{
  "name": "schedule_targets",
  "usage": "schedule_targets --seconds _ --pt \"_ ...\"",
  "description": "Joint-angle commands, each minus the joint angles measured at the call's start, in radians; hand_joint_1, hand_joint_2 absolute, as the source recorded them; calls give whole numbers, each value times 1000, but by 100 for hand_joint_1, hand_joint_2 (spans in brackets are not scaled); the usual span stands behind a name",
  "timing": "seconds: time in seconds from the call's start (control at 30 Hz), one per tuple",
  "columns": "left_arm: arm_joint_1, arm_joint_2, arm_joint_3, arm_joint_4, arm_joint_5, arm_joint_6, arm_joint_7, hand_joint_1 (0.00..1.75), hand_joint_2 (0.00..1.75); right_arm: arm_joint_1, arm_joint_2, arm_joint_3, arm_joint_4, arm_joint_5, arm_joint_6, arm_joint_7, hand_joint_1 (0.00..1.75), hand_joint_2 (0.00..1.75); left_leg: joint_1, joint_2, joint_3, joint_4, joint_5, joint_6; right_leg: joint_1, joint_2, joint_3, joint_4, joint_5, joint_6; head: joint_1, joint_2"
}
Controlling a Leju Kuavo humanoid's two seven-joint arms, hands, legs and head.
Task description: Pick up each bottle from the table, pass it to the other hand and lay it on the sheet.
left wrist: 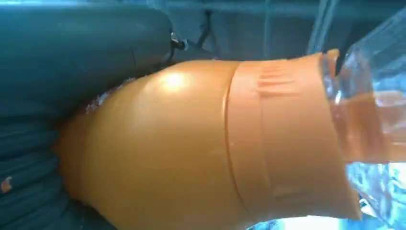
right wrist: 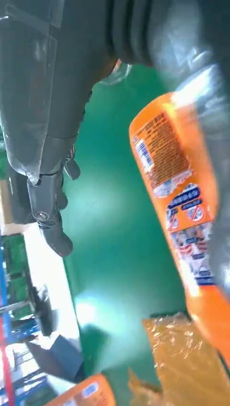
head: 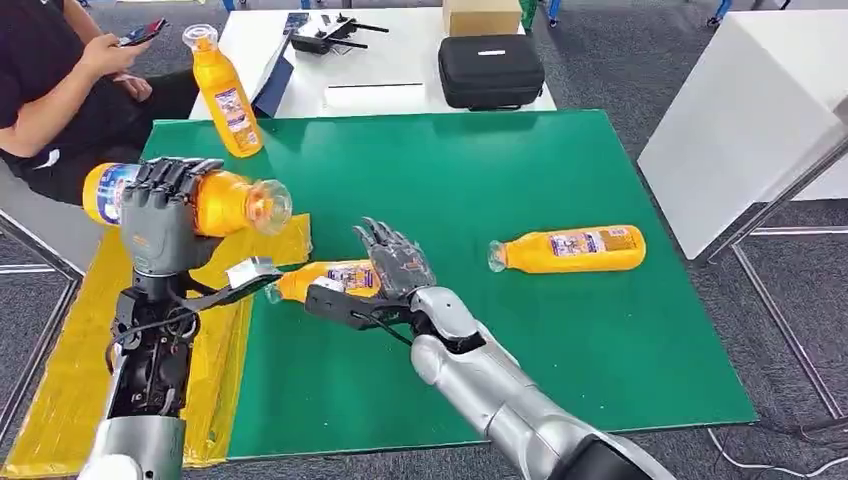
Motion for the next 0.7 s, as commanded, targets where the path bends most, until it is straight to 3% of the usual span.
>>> schedule_targets --seconds 0.03,0.2,0.4,0.7 --pt "-96 -65 145 236 -45 1 24 175 175 -39 -11 -9 51 5 17 7 0 175 0 -4 7 1 -3 -1 1 -8 8 2 -5 -4 0 0" --pt "-103 -57 129 273 -71 1 64 175 175 -41 -9 -8 55 7 26 8 0 175 0 -2 2 0 -1 0 1 -4 3 0 -1 -2 0 0" --pt "-258 14 -36 761 -101 1 338 175 175 -44 9 8 77 32 79 18 0 175 0 -6 5 0 0 -1 1 -9 6 1 -3 -3 0 0" --pt "-291 52 -72 870 4 -171 448 175 175 -44 19 50 96 88 127 56 0 175 0 0 2 0 0 -1 1 -2 3 1 0 -2 0 0"
